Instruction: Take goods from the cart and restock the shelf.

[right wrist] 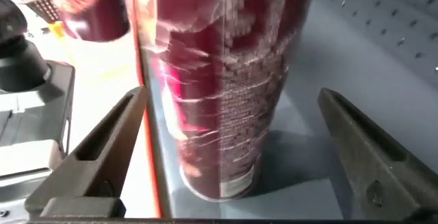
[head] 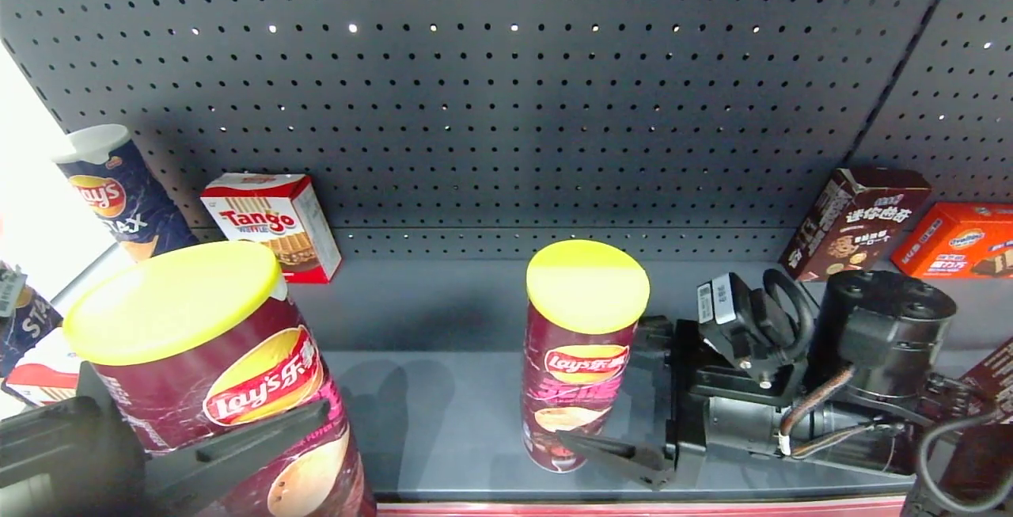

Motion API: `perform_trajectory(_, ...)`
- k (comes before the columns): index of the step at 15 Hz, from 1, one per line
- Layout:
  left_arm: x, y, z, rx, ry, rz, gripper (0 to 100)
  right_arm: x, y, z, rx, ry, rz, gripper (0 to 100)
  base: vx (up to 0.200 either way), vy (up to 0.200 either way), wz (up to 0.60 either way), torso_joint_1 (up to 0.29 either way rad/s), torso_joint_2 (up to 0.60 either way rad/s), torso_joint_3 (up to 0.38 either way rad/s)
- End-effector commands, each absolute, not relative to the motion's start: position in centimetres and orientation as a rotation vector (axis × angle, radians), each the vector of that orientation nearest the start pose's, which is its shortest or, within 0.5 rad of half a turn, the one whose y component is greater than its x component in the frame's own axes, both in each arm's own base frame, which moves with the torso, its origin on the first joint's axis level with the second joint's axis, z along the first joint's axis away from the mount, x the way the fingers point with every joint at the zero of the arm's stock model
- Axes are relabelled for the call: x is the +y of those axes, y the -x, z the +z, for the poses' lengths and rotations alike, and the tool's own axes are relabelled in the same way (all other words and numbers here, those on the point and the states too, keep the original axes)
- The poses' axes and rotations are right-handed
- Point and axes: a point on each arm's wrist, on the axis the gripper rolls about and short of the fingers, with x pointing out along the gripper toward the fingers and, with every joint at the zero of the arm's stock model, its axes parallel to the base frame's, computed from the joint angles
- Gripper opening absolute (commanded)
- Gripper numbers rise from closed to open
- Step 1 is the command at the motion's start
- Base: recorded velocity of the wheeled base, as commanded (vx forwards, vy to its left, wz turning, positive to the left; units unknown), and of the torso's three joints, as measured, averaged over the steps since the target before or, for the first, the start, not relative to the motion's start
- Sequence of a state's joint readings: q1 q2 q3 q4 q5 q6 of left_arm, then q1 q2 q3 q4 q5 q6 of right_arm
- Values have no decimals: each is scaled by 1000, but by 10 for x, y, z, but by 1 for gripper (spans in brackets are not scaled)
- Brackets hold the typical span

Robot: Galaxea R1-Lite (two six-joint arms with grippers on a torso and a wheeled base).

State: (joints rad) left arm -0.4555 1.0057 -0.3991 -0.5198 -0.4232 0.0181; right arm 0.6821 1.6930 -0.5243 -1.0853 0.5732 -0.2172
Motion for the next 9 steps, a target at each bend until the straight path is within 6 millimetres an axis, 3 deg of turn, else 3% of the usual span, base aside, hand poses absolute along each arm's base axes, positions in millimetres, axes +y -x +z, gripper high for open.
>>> perform_trajectory(1, -64, -109, 207, 81, -19, -879, 0, 162, -183, 183, -137, 189, 1240, 100, 0, 0, 0, 0, 0, 0)
perform_trajectory(7, -64, -110, 208, 81, -19, -879, 0, 127, -166, 195, -188, 190, 1120, 100, 0, 0, 0, 0, 0, 0)
perform_trajectory(9, -63, -107, 208, 70, -20, -878, 0, 103, -148, 203, -240, 191, 1045, 100, 0, 0, 0, 0, 0, 0)
